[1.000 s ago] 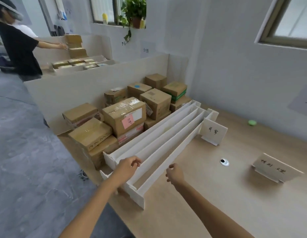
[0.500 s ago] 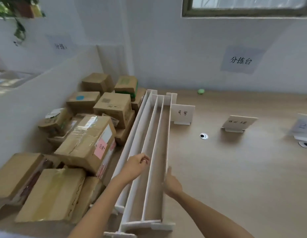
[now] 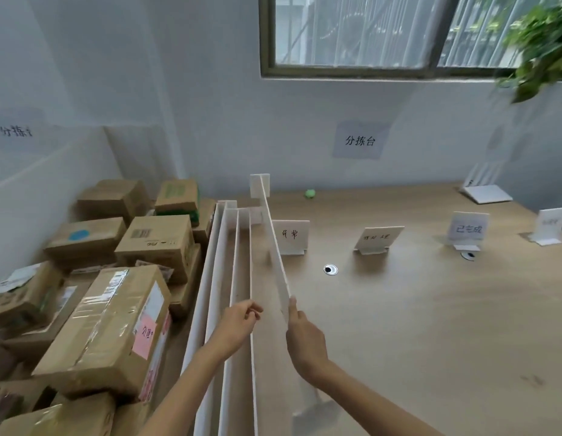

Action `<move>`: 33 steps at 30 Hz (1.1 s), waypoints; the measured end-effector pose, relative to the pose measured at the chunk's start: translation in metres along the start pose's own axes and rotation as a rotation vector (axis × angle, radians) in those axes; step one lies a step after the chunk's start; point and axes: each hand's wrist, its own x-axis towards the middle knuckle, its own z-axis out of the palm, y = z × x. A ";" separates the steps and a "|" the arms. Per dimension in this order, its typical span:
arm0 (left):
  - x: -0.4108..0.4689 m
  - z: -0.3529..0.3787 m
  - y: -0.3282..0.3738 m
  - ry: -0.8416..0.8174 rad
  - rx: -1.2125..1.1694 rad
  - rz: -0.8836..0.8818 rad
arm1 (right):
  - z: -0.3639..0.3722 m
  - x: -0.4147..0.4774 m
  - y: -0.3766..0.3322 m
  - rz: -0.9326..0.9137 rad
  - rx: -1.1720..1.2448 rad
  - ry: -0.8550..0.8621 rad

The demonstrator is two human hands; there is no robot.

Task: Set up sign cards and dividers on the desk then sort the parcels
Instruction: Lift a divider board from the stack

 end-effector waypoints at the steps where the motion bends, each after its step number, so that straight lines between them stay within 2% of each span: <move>1: 0.003 0.002 0.006 -0.002 -0.003 0.013 | -0.007 0.001 0.000 0.007 0.002 0.008; 7: 0.019 0.015 0.050 0.041 0.030 0.092 | -0.056 0.002 0.022 0.034 0.109 0.083; 13: 0.028 0.047 0.109 0.059 0.049 0.180 | -0.106 -0.008 0.083 0.034 0.211 0.159; 20: 0.025 0.122 0.190 0.007 0.077 0.309 | -0.148 -0.039 0.196 0.037 0.268 0.231; 27: 0.011 0.232 0.277 -0.083 0.061 0.404 | -0.196 -0.086 0.325 0.074 0.232 0.279; 33: 0.002 0.316 0.344 -0.174 0.047 0.483 | -0.228 -0.134 0.432 0.181 0.223 0.306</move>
